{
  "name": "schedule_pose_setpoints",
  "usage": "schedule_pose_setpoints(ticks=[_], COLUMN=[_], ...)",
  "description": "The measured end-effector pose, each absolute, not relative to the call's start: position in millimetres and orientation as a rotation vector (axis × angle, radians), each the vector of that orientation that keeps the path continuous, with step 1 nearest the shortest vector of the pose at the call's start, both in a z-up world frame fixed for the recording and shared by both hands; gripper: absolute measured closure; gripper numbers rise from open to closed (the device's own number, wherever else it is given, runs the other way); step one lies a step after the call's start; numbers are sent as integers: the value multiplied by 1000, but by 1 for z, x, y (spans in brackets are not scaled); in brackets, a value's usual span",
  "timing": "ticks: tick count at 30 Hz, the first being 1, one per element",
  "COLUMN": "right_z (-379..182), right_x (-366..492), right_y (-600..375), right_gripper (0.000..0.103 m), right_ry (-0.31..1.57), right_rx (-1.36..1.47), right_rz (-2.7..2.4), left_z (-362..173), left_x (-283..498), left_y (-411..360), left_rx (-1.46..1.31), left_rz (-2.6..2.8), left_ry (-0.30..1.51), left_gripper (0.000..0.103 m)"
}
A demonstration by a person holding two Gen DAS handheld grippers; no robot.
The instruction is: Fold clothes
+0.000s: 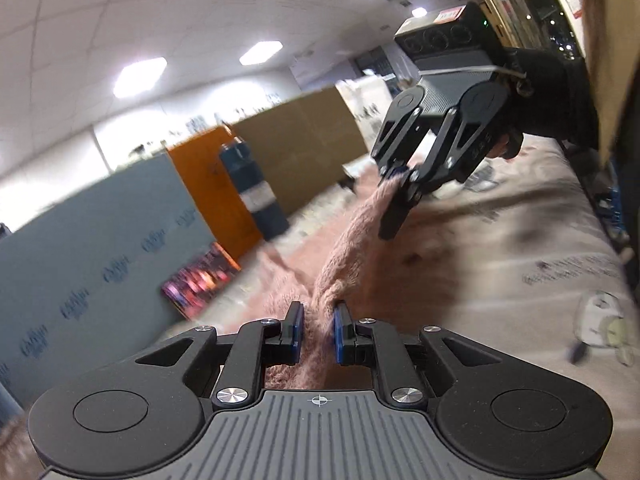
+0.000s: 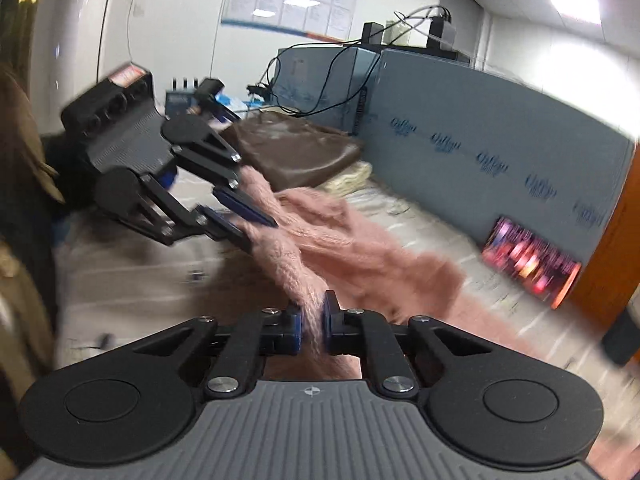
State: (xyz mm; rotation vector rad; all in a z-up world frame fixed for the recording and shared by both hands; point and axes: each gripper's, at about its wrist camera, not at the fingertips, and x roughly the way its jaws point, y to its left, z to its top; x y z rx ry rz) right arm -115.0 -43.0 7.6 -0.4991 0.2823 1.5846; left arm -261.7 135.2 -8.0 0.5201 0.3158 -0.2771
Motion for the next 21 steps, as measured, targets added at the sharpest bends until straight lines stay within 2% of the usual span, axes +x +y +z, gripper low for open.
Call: schedule_pose_setpoints(ticks=[3, 5, 7, 8, 9, 10, 11, 12, 14, 16, 18, 21], right_z=[-12, -25, -32, -31, -29, -26, -22, -19, -16, -14, -14, -19], right_x=[-123, -128, -130, -130, -131, -129, -125, -121, -108, -95, -81, -55], right_y=[-54, -59, -63, -69, -76, -86, -97, -109, -130, -148, -165, -182], right_gripper=[94, 94, 90, 83, 63, 51, 34, 25, 24, 18, 15, 13], right_ry=[383, 433, 460, 446, 430, 402, 377, 358, 348, 348, 354, 404], right_rx=[-435, -422, -384, -350, -314, -258, -199, -143, -47, 41, 131, 214], right_rz=[1601, 1588, 1565, 1550, 1535, 1508, 1470, 1417, 1267, 1080, 875, 596], left_z=[-18, -23, -26, -26, -24, -23, -21, -18, -11, -4, 0, 1], left_x=[-267, -268, -271, -272, -274, -276, -281, -286, -293, -297, -293, -279], left_y=[131, 129, 131, 132, 134, 137, 141, 145, 152, 159, 166, 174], left_rx=[525, 523, 505, 491, 461, 430, 393, 354, 260, 175, 97, 33], left_rz=[-293, -302, -302, -299, -298, -294, -282, -269, -243, -168, -66, 83], left_ry=[389, 438, 469, 479, 484, 487, 477, 458, 401, 320, 285, 322], left_gripper=[88, 83, 82, 82, 77, 70, 67, 61, 53, 23, 16, 15])
